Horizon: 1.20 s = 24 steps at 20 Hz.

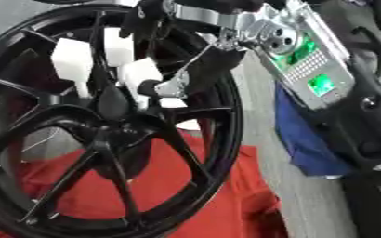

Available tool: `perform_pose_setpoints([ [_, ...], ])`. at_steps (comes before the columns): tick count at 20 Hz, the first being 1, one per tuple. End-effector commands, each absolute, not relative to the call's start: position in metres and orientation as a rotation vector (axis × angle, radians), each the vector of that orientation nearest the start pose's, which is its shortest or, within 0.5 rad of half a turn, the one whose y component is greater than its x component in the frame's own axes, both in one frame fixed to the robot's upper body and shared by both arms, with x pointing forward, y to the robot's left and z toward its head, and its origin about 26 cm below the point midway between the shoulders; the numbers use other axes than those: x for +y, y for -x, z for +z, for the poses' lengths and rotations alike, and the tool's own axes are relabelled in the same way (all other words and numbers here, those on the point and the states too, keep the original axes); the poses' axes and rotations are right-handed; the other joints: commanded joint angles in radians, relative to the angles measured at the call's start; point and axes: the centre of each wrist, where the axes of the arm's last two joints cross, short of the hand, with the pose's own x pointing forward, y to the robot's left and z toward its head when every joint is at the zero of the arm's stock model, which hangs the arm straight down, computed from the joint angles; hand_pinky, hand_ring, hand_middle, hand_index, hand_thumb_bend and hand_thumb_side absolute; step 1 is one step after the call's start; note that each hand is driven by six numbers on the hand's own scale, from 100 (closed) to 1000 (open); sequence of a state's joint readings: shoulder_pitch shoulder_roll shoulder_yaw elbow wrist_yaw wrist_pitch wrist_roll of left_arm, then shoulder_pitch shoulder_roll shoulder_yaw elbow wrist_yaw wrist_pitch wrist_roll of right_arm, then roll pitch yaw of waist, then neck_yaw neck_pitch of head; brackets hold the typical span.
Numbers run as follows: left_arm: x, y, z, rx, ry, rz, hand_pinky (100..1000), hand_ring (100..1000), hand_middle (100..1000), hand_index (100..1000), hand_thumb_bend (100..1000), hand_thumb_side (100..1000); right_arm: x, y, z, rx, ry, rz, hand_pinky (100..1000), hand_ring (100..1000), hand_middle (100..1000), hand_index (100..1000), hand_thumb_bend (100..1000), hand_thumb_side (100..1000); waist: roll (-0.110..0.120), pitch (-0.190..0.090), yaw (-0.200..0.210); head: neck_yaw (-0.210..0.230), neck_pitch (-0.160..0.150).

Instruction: Pull the pin out of the wheel hub.

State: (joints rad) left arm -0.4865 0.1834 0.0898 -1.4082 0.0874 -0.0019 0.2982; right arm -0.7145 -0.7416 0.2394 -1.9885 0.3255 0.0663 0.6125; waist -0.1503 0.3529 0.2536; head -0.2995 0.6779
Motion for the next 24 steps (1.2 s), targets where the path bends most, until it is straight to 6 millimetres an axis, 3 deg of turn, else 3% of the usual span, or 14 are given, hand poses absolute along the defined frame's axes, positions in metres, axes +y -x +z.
perform_pose_setpoints([
  [1, 0.261, -0.394, 0.123, -1.926, -0.225, 0.183, 673, 552, 487, 727, 104, 932, -0.227, -0.301, 0.326, -1.900, 0.621, 1.719, 679, 745, 675, 800, 390, 364, 0.006, -0.013, 0.001, 0.006, -0.008],
  [24, 0.258, -0.396, 0.129, -1.943, -0.213, 0.174, 673, 552, 485, 727, 102, 931, -0.226, -0.302, 0.315, -1.834, 0.633, 1.725, 674, 735, 637, 782, 359, 319, 0.009, 0.006, 0.009, 0.008, -0.008],
])
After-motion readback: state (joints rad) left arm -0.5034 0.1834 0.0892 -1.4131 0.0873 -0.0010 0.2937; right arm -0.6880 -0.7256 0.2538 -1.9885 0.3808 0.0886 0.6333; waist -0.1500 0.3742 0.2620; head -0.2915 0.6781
